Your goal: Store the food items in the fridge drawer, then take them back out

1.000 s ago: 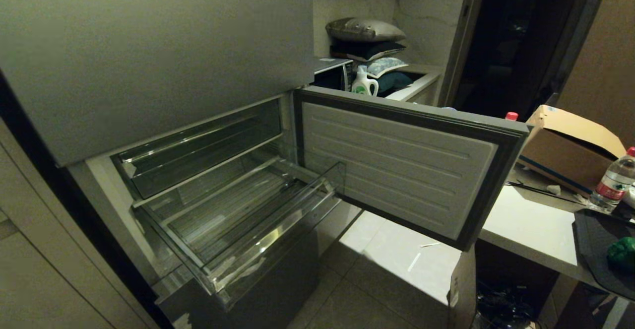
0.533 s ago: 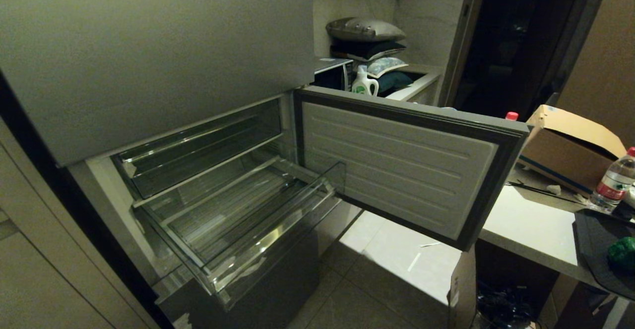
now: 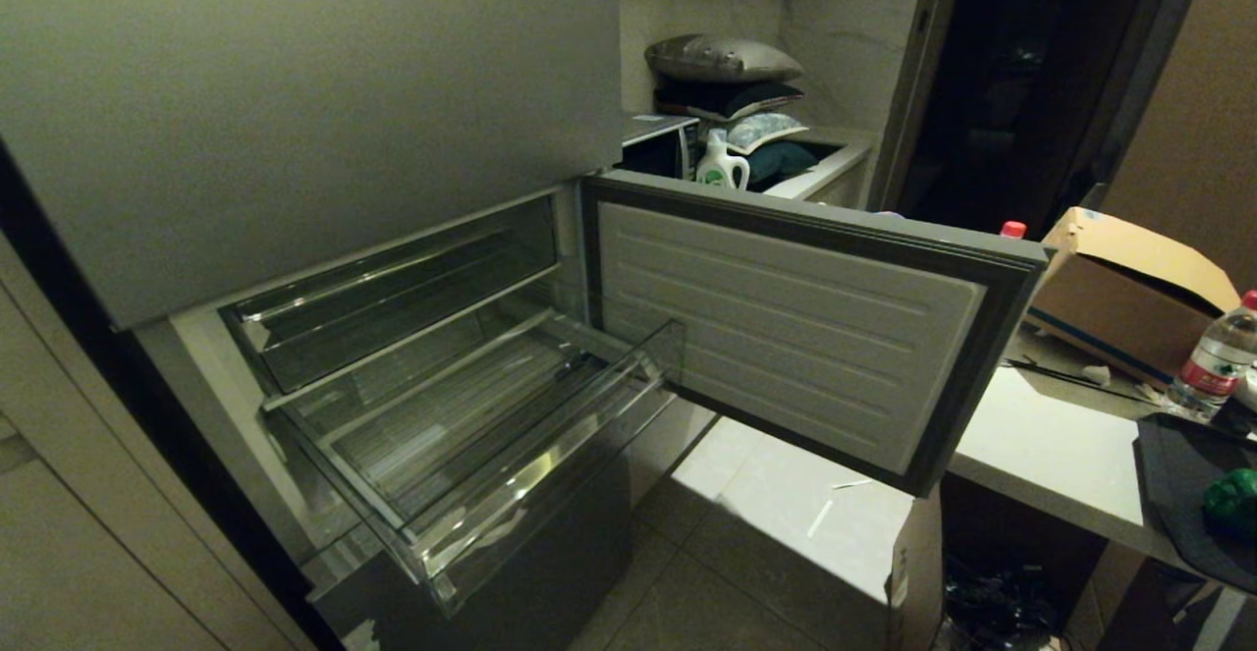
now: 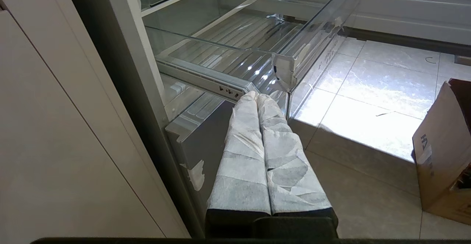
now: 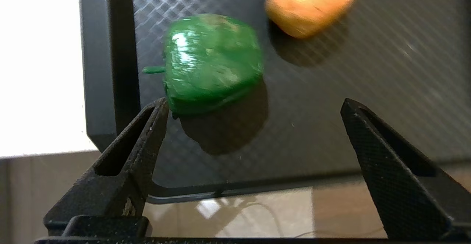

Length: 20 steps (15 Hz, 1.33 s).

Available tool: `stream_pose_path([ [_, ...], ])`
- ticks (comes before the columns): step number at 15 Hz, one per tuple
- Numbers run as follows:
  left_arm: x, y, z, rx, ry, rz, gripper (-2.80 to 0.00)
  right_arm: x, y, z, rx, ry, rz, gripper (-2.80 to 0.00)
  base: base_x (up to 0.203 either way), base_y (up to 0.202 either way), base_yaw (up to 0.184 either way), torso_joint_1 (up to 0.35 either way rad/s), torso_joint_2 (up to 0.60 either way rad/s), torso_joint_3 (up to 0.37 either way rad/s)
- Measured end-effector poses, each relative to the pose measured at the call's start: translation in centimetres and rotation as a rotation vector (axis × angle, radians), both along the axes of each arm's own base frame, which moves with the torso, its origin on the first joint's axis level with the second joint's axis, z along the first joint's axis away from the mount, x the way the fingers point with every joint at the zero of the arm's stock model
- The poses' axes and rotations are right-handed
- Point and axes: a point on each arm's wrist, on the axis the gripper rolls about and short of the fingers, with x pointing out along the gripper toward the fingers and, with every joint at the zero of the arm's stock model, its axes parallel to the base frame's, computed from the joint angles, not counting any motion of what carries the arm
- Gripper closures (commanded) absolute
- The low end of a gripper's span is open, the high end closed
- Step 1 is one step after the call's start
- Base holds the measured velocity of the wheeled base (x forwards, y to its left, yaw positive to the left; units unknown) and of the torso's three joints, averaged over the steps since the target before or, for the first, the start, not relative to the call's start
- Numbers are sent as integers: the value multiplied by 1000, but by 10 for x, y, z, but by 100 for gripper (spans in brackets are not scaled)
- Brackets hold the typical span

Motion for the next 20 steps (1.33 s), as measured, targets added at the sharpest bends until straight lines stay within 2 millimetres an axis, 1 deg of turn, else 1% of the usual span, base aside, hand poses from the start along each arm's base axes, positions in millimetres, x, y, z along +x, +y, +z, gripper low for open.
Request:
stream_pose_path([
  [2, 0, 0, 0, 0, 0, 0, 0, 3, 0, -5, 46, -35, 63, -280, 0, 0, 0, 0, 0, 0],
  [4, 0, 0, 0, 0, 0, 0, 0, 7, -1, -8, 63, -49, 83, -280, 0, 0, 0, 0, 0, 0],
  [7, 0, 0, 0, 0, 0, 0, 0, 15, -9, -11, 58, -62, 103, -280, 0, 0, 0, 0, 0, 0],
  [15, 0, 0, 0, 0, 0, 0, 0, 33, -28, -29, 48, -51, 124, -280, 0, 0, 0, 0, 0, 0],
  [18, 0, 0, 0, 0, 0, 0, 0, 42, -29, -35, 56, -56, 144, -280, 0, 0, 0, 0, 0, 0],
  [20, 0, 0, 0, 0, 0, 0, 0, 48, -25, -38, 73, -65, 177, -280, 0, 0, 0, 0, 0, 0],
])
